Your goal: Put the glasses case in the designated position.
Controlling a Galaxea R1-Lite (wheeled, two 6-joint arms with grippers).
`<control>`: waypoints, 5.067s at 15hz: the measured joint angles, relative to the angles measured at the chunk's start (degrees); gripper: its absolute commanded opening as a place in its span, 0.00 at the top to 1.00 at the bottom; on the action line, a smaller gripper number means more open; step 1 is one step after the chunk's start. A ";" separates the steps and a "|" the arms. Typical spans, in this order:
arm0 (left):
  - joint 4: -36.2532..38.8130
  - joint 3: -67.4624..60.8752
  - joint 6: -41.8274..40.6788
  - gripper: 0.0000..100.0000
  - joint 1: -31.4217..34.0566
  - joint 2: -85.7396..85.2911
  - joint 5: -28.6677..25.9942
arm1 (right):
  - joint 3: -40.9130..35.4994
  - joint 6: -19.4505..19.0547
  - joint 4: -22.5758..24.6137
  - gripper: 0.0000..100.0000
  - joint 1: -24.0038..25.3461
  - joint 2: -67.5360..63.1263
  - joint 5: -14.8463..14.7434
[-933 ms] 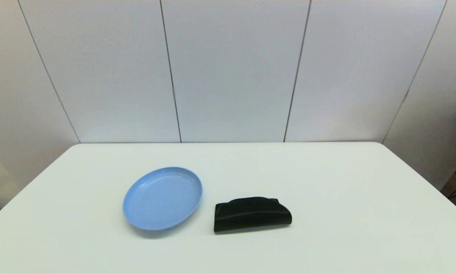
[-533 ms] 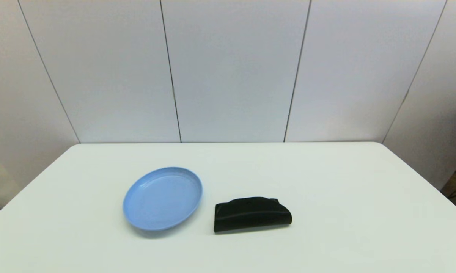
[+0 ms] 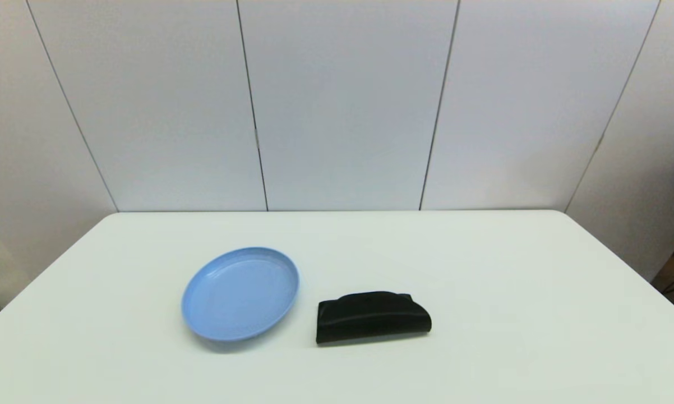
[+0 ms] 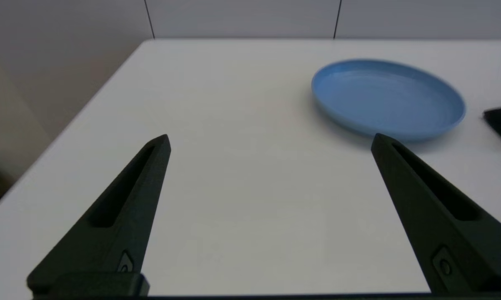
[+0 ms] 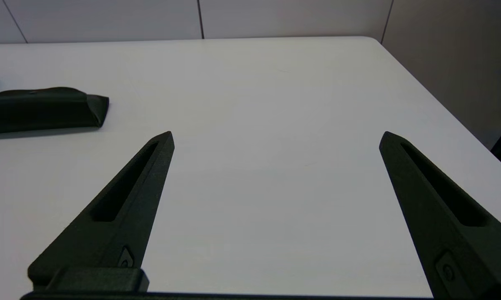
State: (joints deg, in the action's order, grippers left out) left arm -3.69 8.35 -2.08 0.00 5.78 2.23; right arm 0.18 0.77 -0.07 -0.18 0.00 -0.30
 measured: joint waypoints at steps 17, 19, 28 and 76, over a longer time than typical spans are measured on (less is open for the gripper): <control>-51.68 83.43 -40.55 0.00 16.75 67.43 -27.61 | 0.00 0.02 -0.02 0.00 0.00 0.00 0.04; -59.92 92.94 -49.13 0.00 17.30 75.12 -30.21 | 0.00 0.00 0.00 0.00 0.00 0.00 0.01; -81.42 104.55 -82.03 0.00 14.47 96.23 -32.79 | 0.00 0.00 -0.02 0.00 -0.02 0.00 -0.02; -51.54 104.58 -38.40 0.00 -43.79 124.49 -11.74 | 0.00 0.00 -0.02 0.00 0.00 0.00 0.00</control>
State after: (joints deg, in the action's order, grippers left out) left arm -55.24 112.93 -40.48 -43.79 130.27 -9.51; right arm 0.18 0.77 -0.10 -0.18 0.00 -0.30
